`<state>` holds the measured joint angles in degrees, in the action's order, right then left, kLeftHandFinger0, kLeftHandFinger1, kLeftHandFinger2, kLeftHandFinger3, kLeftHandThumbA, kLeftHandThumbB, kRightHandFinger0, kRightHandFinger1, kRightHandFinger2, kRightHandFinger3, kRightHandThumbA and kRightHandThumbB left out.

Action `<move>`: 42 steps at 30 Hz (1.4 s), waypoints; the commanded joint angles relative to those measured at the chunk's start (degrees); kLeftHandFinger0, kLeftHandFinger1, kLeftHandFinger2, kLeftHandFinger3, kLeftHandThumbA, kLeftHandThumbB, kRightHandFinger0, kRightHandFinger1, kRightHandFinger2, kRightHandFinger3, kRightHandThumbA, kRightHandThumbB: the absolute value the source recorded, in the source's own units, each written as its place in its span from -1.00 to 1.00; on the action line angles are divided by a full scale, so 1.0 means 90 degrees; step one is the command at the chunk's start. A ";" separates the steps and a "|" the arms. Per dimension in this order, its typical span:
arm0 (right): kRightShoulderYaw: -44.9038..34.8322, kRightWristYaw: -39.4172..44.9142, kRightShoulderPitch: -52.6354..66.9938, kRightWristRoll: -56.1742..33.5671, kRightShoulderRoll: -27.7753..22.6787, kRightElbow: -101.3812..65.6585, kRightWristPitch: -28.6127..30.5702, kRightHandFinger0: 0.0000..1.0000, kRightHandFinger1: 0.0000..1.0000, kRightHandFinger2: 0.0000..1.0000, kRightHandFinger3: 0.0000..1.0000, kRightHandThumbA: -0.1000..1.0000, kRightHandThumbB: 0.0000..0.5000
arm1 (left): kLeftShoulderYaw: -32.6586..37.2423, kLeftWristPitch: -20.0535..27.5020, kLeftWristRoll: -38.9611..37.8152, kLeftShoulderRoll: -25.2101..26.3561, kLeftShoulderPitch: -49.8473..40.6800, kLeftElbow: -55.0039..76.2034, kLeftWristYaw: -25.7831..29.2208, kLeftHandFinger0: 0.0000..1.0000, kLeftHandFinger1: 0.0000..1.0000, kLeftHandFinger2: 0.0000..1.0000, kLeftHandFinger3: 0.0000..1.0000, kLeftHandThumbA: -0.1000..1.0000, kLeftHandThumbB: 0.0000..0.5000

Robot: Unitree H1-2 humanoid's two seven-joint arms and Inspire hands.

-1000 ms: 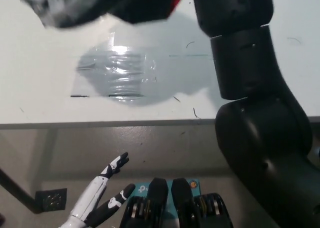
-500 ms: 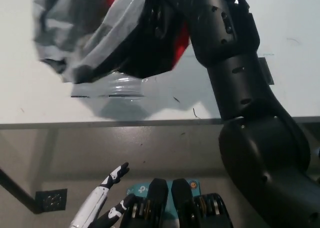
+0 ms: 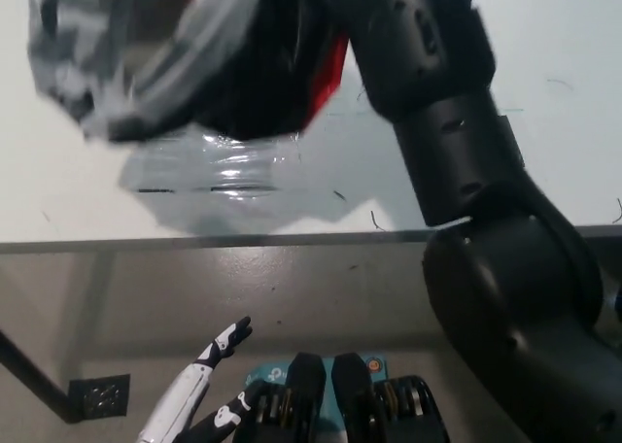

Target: Use the right hand to pick up a small rectangular container and put it into a plastic bag and lift the bag

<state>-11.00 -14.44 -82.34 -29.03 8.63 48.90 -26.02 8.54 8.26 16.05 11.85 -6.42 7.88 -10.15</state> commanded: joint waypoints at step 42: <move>0.4122 0.1478 -0.0900 0.3926 -0.0920 0.3088 0.2005 1.00 1.00 1.00 1.00 0.53 1.00 | 0.0206 -0.0002 0.0610 0.0036 -0.0208 0.0448 0.0047 1.00 1.00 1.00 1.00 0.69 -0.22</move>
<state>23.24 -5.15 -84.17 -0.77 2.45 78.68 -11.03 9.89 7.98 20.01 11.56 -7.27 9.44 -10.19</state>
